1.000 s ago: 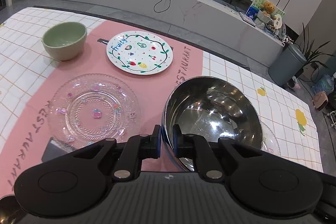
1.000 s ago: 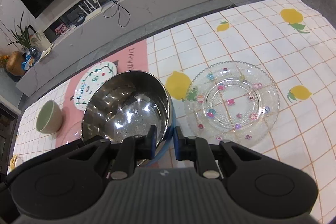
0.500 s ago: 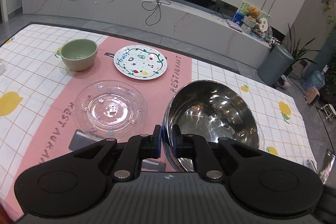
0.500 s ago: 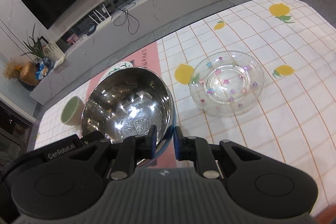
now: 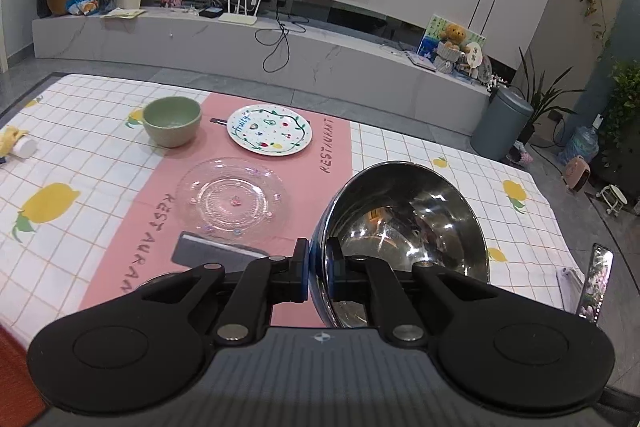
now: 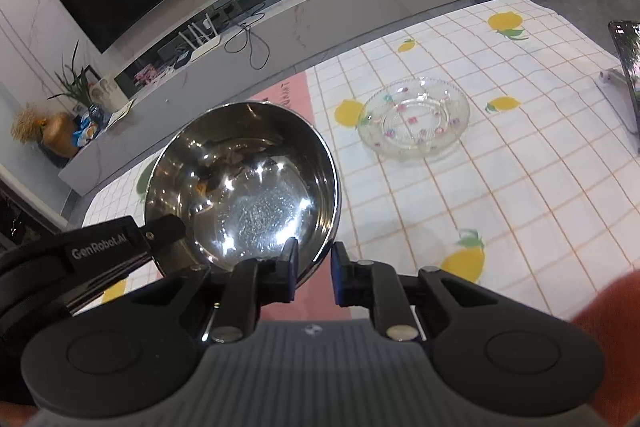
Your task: Organize plates and bowls
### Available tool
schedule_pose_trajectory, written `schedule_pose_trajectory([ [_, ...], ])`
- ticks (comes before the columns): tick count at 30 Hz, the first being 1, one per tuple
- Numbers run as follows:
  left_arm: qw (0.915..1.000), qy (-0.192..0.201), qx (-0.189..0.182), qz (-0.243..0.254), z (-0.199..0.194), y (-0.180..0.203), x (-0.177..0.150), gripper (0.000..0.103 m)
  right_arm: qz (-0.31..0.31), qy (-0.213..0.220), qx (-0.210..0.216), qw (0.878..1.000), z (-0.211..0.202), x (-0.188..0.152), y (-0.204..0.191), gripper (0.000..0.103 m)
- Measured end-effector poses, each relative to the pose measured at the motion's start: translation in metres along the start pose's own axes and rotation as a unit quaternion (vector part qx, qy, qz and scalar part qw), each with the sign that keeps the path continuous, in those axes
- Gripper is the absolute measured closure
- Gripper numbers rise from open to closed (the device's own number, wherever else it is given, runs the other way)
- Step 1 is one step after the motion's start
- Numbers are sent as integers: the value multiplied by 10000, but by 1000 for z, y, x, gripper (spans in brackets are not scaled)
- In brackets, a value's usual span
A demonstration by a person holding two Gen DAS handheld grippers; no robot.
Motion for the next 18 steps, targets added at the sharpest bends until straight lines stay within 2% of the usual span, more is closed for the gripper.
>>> schedule_pose_trajectory([
  [9,9995,275,39,-124,-43,-28,2,95,-358,106,249,9990,-29,-17,-34,88],
  [18,9985,302,260,-383,-65,-72,-2,95,-718,-9,550,9959,-40,-34,-73,88],
])
Point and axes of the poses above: each gripper's, at about its wrist camera, not at the fingertips, and z roughly the way its jaws point, y to its right, x to its top, the point moved 6 cm from there along z, roughly the way its jaws point, and after that the axes turned 1 degree about -x, right-handed, at the moved point
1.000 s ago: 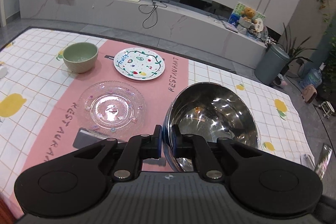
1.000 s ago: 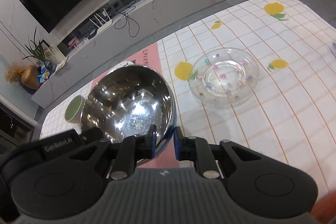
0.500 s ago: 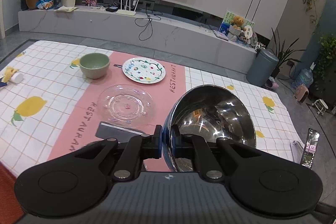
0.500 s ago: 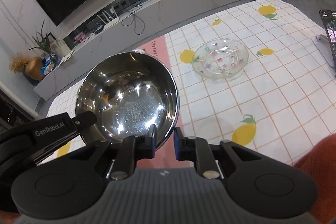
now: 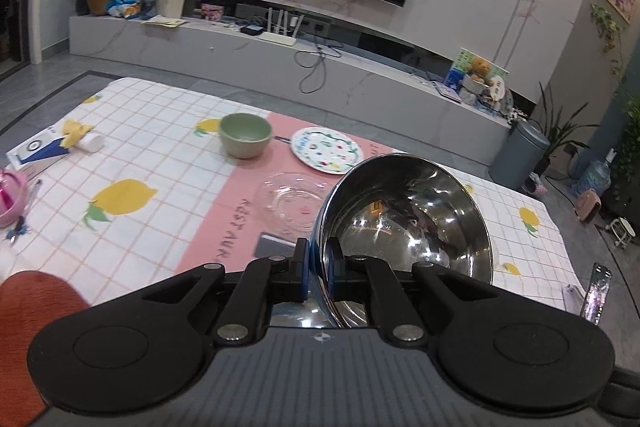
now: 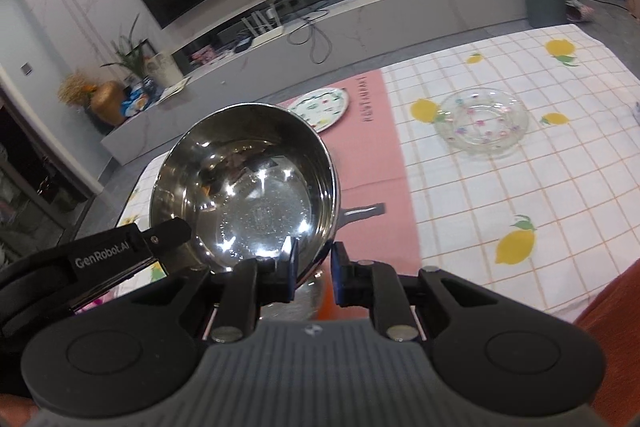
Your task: Organize plates and bowls
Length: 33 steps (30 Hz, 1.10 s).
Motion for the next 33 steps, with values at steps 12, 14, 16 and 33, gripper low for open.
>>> schedule_pose_trajectory([
  [12,9986,-359,219,-329,2,-51,-14,94,-355,-463,101,9982,25,-18,-35,88],
  [14,9978,-451,209,-434,5,-59,-18,94,-348,-562,98,9978,32,-20,-36,88],
  [16,9969,-546,184,-543,9,-66,-21,94,-329,-651,100,9973,37,-21,-37,88],
  [33,9924,-1071,119,-586,39,-72,-38,91,-17,-1118,-5,9937,75,-20,-21,91],
])
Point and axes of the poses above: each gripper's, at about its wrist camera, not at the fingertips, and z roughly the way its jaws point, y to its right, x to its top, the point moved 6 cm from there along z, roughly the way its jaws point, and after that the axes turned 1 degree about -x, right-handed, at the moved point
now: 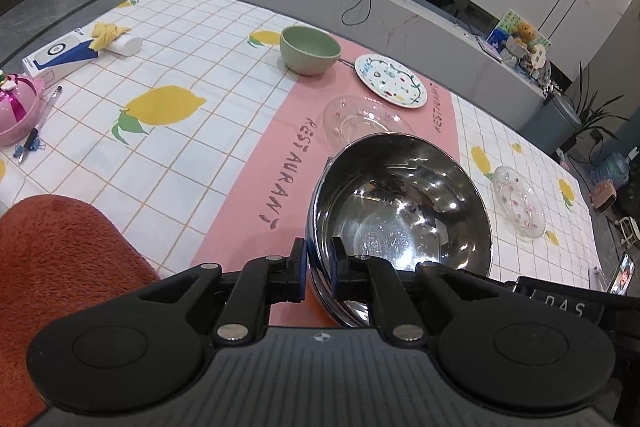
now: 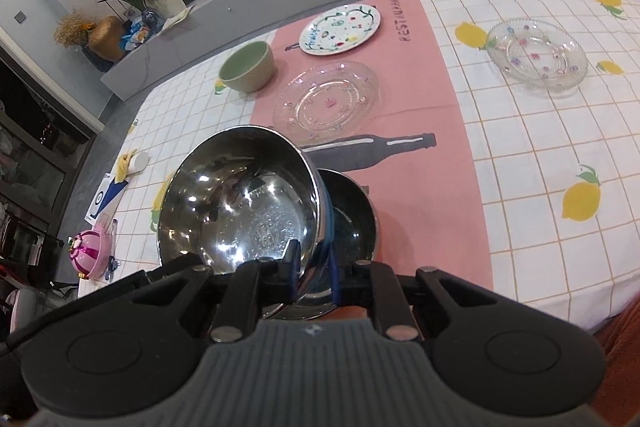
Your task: Organize plates and bowls
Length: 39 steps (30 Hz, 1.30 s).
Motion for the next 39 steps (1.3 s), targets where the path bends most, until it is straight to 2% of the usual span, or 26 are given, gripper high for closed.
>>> schedule_pose_trajectory([
  [7,9995,-270,-118,120,14,10,-5,89,119,-23,-135,9998,3,6,14,92],
  [13,9988,-426,-61,211,20,11,-9,88,205,-177,-165,9995,11,4,21,92],
  [31,9981,-485,75,373,27,11,-9,85,125,-344,-277,9989,25,1,20,91],
  [37,9984,-421,37,375,25,11,-9,85,60,-217,-262,9994,21,2,19,86],
  [39,9988,-378,5,325,22,10,-8,85,36,-168,-277,9995,18,3,19,81],
])
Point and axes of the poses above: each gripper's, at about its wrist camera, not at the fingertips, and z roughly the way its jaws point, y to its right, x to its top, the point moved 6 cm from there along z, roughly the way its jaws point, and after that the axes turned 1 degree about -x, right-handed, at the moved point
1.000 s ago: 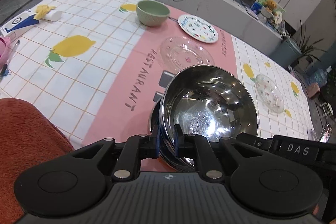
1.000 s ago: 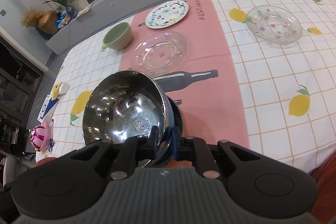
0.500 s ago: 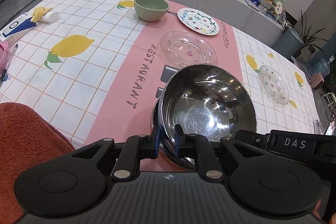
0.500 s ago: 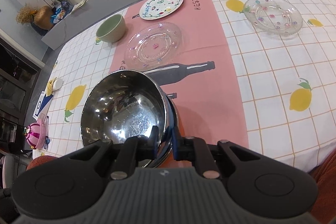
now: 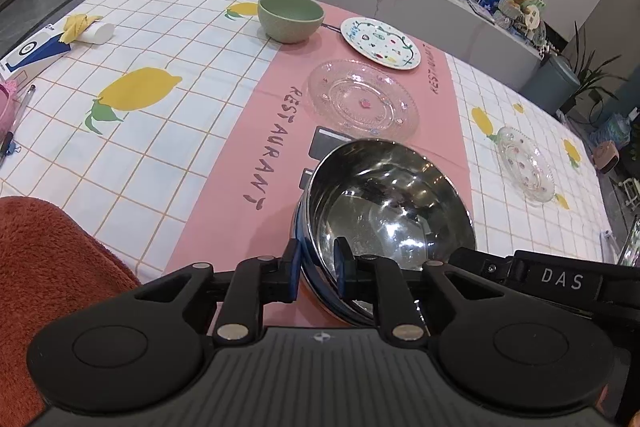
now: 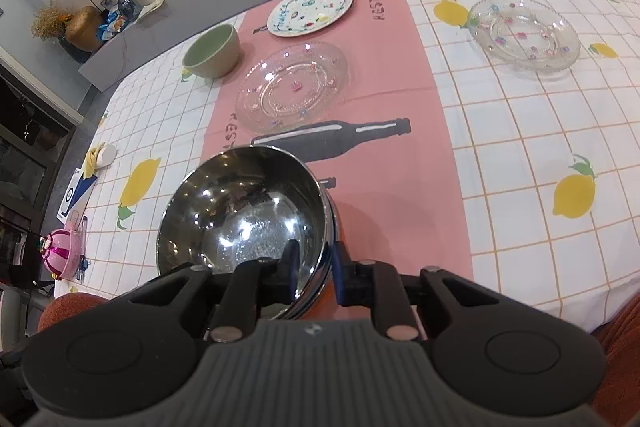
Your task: Organize plates and bowls
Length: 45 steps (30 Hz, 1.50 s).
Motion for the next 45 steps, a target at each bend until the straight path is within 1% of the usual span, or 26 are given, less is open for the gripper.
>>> schedule_pose_trajectory([
  [1,10000,35,-16,-25,-2,0,1,84,10,32,9,10000,-2,0,0,79],
  [3,9999,135,-56,-41,-7,0,4,79,53,80,52,9999,-5,1,2,72],
  [4,9998,196,-86,-53,-9,0,5,72,76,98,62,9999,-6,2,3,71],
  [5,9996,257,-112,-59,-12,0,7,68,95,122,67,9999,-8,2,3,70],
  [9,9990,434,-98,56,-16,2,10,67,86,268,5,9996,-12,4,5,70],
  [10,9989,447,-96,84,-15,2,10,68,58,314,-24,9995,-13,4,4,71],
  [11,9988,471,-106,92,-15,2,10,76,49,364,-31,9993,-15,4,4,81],
  [12,9986,502,-114,79,-15,2,10,81,52,389,-10,9992,-16,4,4,90],
  [13,9985,517,-123,89,-14,1,10,85,63,385,15,9992,-16,3,4,92],
  [15,9984,535,-43,198,-11,2,10,87,69,362,51,9993,-14,3,4,97],
  [17,9983,514,66,275,-8,1,8,93,47,325,42,9995,-11,2,4,98],
  [22,9988,439,-6,224,-6,-3,7,93,38,280,55,9996,-8,0,4,98],
  [23,9988,444,-32,205,-7,-4,7,93,37,286,61,9996,-8,0,4,97],
  [24,9988,452,-80,182,-8,-4,8,93,36,297,80,9995,-10,1,4,93],
  [26,9987,464,-192,99,-12,-5,11,90,78,352,141,9993,-13,4,4,92],
  [28,9981,524,-322,74,-16,-4,16,90,101,404,183,9990,-16,6,4,90],
  [30,9971,618,-415,127,-22,-1,21,89,100,495,200,9985,-20,10,3,80],
  [31,9966,670,-435,177,-25,1,24,88,93,540,199,9983,-21,12,1,77],
  [32,9960,726,-449,247,-27,3,28,85,70,577,172,9982,-22,14,0,69],
  [33,9955,776,-451,313,-29,5,31,85,33,623,146,9979,-23,17,-1,65],
  [35,9944,849,-433,448,-30,8,39,84,-52,733,124,9972,-24,22,-5,63],
  [37,9936,908,-380,555,-31,11,47,84,-122,816,164,9965,-25,27,-9,58],
  [39,9931,956,-279,623,-31,12,56,82,-133,967,197,9950,-26,34,-12,48],
  [41,9920,1035,-231,690,-31,12,65,82,-124,1178,118,9929,-28,41,-13,45],
  [43,9909,1102,-216,736,-30,11,74,82,-167,1328,55,9910,-28,49,-15,40],
  [45,9906,1144,-212,721,-28,8,85,82,-195,1440,-109,9893,-26,57,-16,38],
])
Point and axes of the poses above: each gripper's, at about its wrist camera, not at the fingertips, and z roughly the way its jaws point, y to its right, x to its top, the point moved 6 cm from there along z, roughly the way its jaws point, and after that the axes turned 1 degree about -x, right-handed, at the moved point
